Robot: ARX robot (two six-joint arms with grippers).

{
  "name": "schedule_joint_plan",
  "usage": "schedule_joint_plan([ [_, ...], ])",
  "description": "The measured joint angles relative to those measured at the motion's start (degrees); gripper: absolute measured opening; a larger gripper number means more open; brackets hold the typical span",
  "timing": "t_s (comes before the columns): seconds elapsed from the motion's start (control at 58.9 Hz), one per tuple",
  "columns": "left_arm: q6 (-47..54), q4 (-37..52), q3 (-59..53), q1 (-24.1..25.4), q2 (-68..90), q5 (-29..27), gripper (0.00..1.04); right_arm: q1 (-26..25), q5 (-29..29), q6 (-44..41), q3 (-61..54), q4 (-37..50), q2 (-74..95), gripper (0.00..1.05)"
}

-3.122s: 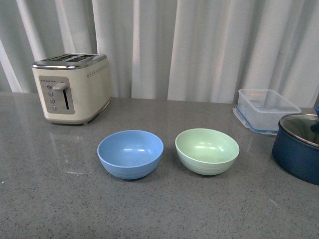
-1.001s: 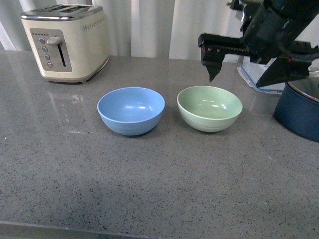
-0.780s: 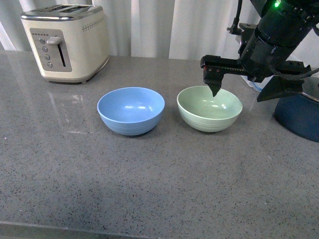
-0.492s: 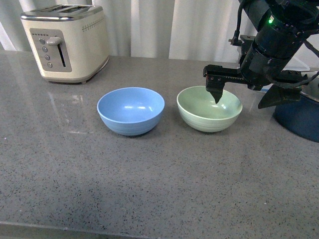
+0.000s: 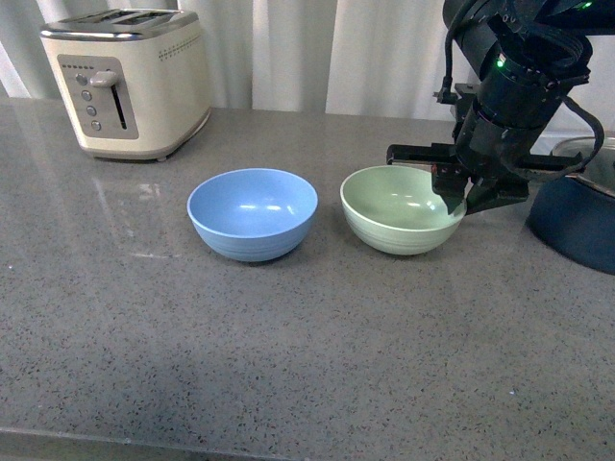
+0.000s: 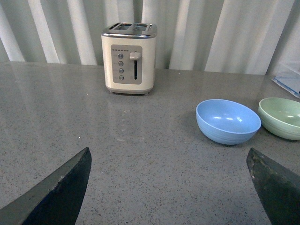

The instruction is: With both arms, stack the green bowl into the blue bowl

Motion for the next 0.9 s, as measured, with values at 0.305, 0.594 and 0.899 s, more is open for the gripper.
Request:
schedule_joint_plan([
  [0.305,0.00,0.00,0.00,0.00,0.00,0.00,0.98,-0.20,-1.42,-0.66,-2.08,1.79,-3.21,0.01],
  [0.594,0.00,0.00,0.00,0.00,0.00,0.00,0.98,0.02,-5.07,-2.19,0.33,2.58,-10.84,0.01],
  [0.899,0.00,0.00,0.00,0.00,0.00,0.00,0.98,6.73,-9.31,-2.08,10.34,1.46,-11.58,0.01],
])
